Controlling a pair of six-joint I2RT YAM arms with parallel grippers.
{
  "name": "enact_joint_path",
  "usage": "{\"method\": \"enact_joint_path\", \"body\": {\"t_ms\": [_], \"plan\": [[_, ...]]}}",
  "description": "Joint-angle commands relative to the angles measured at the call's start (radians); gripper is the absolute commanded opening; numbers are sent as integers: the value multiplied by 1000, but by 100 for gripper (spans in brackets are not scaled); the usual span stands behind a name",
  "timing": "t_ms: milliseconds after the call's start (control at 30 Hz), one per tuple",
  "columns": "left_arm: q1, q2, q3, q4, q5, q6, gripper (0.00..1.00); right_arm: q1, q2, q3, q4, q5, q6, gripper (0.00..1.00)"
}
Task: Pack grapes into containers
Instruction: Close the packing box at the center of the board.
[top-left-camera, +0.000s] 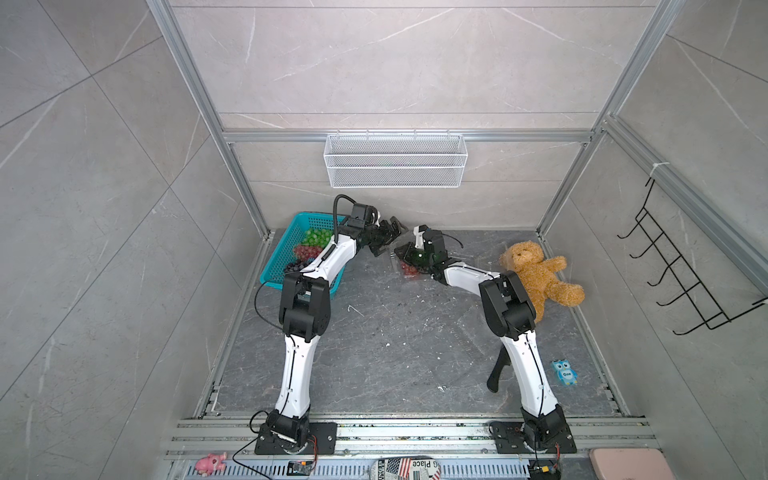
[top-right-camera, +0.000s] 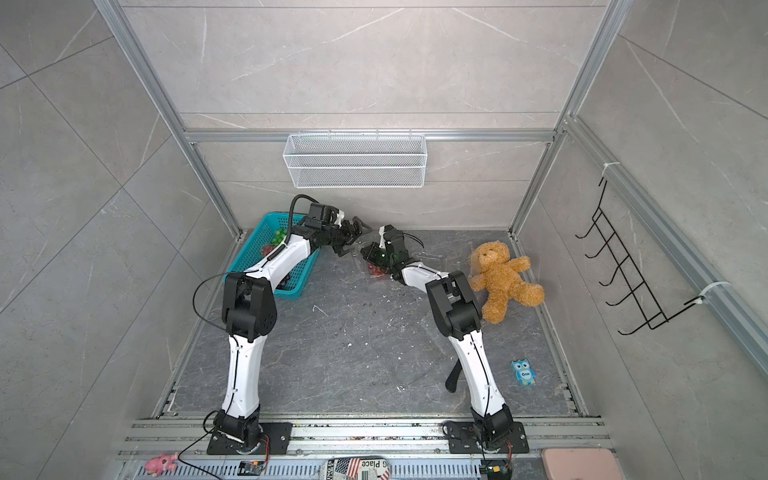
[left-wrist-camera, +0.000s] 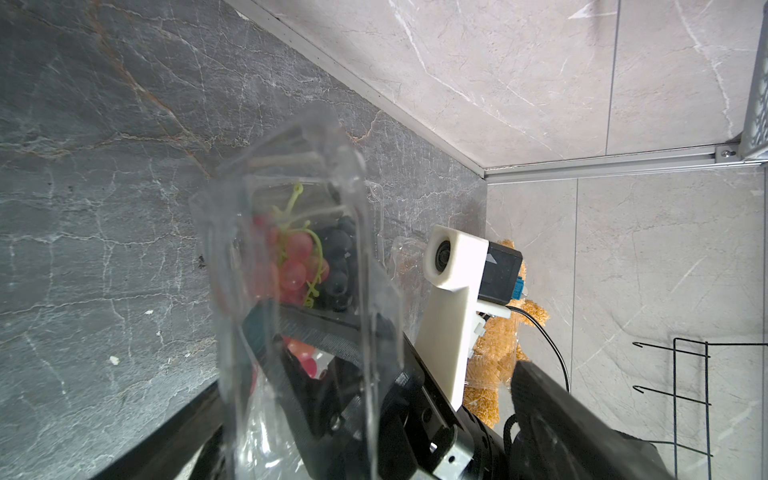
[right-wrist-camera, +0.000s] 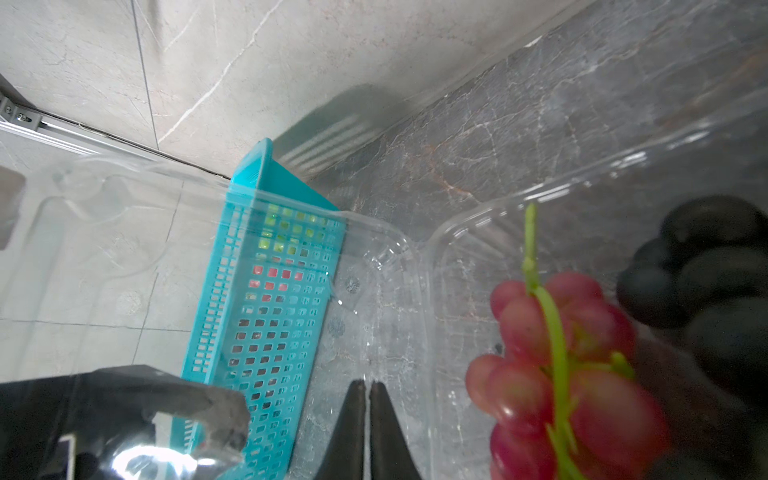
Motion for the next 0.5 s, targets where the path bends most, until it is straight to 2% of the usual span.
{"method": "enact_joint_path", "body": {"t_ms": [0, 467], "plan": [[-4, 7, 46, 10, 8, -16, 100, 17, 7, -19, 20, -20, 11, 10], [-7, 18, 67, 2, 5, -26, 100, 39, 5, -53, 85, -43, 15, 10]]}}
